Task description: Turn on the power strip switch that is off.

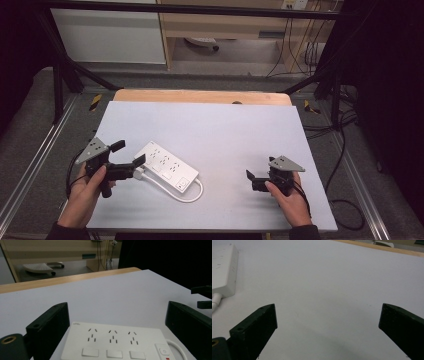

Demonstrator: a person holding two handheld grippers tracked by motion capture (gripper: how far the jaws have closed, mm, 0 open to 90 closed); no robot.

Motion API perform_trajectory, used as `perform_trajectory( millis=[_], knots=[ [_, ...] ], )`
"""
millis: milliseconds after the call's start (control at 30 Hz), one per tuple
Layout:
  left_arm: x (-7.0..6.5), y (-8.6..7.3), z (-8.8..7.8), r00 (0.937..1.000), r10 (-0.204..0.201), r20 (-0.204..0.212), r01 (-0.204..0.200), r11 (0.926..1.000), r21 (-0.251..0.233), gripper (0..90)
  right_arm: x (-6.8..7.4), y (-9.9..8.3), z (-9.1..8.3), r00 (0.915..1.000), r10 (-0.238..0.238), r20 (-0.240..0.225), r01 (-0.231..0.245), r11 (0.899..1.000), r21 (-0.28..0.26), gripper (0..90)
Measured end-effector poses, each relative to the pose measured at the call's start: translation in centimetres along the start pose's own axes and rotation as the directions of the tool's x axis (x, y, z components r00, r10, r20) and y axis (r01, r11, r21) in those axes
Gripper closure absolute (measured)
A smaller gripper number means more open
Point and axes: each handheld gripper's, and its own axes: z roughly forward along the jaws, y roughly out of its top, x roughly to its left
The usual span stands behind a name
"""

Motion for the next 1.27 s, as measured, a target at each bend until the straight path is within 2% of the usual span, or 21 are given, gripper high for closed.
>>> perform_trajectory(
  millis=[233,467,633,700,933,1000,1100,1200,1267],
  knots=[
    [1.4,-1.1,-1.3,0.9995,-0.012,-0.030,0.012,0.9997,0.021,5.6,0.0,0.0,0.0,1.0000,0.001,0.002,-0.001,1.000,0.000,2.3],
    [3.3,-2.8,-1.7,0.9955,-0.046,-0.084,0.050,0.9972,0.055,5.9,0.0,0.0,0.0,1.0000,0.001,0.004,-0.001,1.000,0.002,2.2],
    [4.9,-4.7,-1.4,0.9858,-0.090,-0.142,0.105,0.9890,0.104,7.5,-0.1,0.0,-0.1,1.0000,0.005,0.007,-0.005,1.000,0.001,2.2],
    [5.3,-5.3,-1.3,0.9833,-0.090,-0.158,0.112,0.9837,0.141,7.6,-0.1,0.0,-0.1,0.9999,0.006,0.009,-0.006,1.000,-0.001,2.3],
    [6.0,-6.8,-1.1,0.9786,-0.057,-0.198,0.103,0.9680,0.229,7.7,-0.2,-0.1,-0.1,0.9998,0.003,0.019,-0.003,1.000,0.009,2.2],
    [6.0,-7.0,-0.9,0.9798,-0.023,-0.199,0.077,0.9613,0.265,7.9,-0.3,-0.2,-0.1,0.9996,0.008,0.028,-0.008,1.000,0.020,2.2],
    [5.6,-7.2,-0.4,0.9834,0.005,-0.181,0.049,0.9548,0.293,7.8,-0.4,-0.3,0.0,0.9992,0.001,0.041,-0.003,0.999,0.036,2.4],
    [5.2,-7.4,-0.1,0.9847,0.039,-0.170,0.019,0.9455,0.325,7.8,-0.6,-0.5,0.2,0.9975,0.004,0.071,-0.009,0.998,0.063,2.6],
    [5.1,-7.3,0.0,0.9850,0.039,-0.168,0.018,0.9460,0.324,7.8,-0.8,-0.7,0.4,0.9925,0.007,0.122,-0.018,0.995,0.093,2.9]
  ],
)
